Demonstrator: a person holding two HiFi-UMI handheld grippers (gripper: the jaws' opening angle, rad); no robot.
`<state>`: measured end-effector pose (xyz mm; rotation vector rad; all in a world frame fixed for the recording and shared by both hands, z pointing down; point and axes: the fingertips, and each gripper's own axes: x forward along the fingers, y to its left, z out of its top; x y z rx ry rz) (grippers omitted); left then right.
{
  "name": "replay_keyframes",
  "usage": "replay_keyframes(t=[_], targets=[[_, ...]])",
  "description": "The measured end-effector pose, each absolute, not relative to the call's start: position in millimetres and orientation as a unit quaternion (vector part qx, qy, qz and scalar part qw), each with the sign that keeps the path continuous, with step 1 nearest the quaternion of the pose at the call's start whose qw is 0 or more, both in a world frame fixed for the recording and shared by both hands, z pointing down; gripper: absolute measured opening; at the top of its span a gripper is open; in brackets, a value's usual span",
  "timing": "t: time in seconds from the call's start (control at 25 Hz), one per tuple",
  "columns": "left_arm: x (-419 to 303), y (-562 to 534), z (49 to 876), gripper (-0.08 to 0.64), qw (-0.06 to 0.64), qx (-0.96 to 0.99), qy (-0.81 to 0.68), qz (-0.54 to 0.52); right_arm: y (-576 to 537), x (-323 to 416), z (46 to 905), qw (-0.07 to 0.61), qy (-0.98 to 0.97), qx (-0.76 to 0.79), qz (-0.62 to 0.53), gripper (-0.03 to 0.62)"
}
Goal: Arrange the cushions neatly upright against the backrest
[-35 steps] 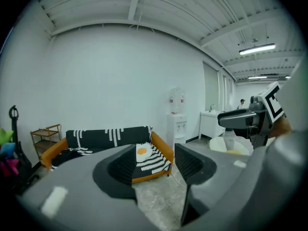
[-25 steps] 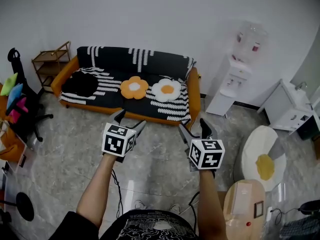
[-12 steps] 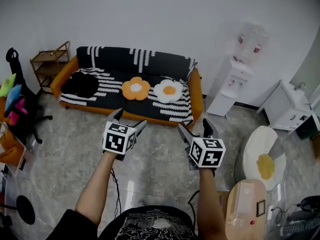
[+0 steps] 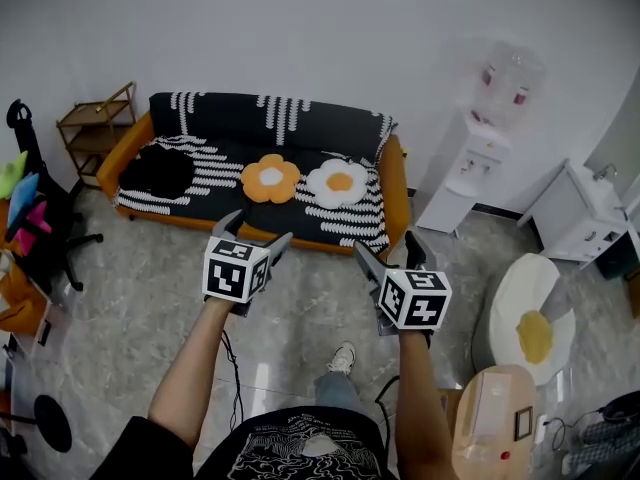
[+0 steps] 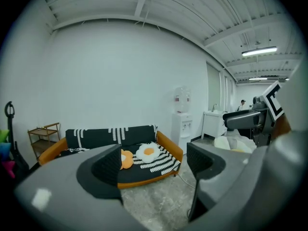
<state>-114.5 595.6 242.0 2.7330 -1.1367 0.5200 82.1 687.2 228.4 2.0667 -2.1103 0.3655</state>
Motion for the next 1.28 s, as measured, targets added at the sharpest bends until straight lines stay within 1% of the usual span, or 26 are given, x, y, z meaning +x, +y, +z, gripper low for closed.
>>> replay_keyframes(t=[0.28,0.68,0.84,1.08,1.28], targets=[[-76,540,252,0.415,0.073,0.9,-0.389,0.184,625,125,238,0.076,-0.719,0.679,0.126,0.489],[36,437,253,0.414,0.082,0.891,-0.402,0.196,511,232,241,0.093,-0.735,0.659,0.128,0.482],[70,406,254,0.414,0.083,0.885,-0.409,0.205,475,267,242,0.092,-0.742,0.651,0.132,0.479],[107,379,258,0.414,0.088,0.879,-0.416,0.215,443,300,251,0.095,-0.751,0.637,0.144,0.476],[119,371,263,0.414,0.09,0.874,-0.421,0.224,433,316,254,0.091,-0.755,0.632,0.149,0.474]])
